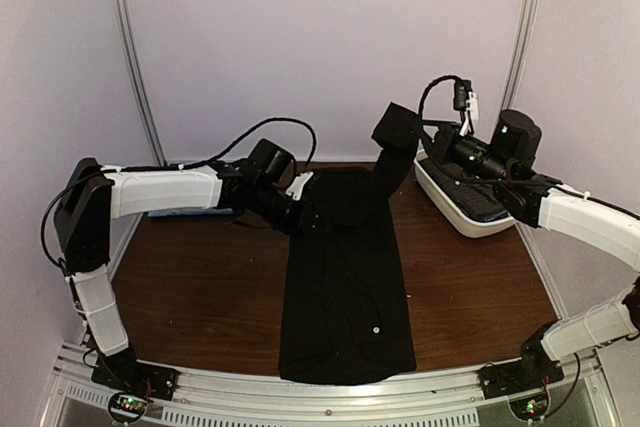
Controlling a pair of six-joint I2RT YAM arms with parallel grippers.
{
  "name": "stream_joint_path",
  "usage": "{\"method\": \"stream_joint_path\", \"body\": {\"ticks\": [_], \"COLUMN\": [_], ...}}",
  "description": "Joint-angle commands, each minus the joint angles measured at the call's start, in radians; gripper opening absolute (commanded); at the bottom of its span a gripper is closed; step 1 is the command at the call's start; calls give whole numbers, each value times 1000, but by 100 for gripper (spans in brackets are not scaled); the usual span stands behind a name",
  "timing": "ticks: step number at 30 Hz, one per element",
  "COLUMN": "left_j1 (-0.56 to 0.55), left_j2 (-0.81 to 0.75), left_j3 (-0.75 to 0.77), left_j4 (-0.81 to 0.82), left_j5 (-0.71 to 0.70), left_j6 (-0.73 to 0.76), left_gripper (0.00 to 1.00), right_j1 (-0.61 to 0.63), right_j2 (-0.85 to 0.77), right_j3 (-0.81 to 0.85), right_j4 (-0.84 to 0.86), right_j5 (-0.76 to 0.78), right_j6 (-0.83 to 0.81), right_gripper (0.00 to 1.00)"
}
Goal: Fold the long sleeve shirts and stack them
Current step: Fold the sleeve of the rectangle-folded shirt.
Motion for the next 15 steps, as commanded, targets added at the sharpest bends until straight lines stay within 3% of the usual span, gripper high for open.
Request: {"method": "stream_joint_path", "body": {"ticks": [1, 15], "left_j1": [39, 67], "left_j2": [140, 530], "left_j3": [89, 469], "left_j4": [130, 184], "left_j5": [-43, -90], "left_j6": [-44, -136], "left_gripper": [37, 32], "right_j1": [-5, 29], "right_j2": [-21, -19], "right_j3": [-48, -20], "right_j4": [109, 171], "right_j5": [-157, -345], "right_j6": [78, 160], "right_gripper": [5, 6]}}
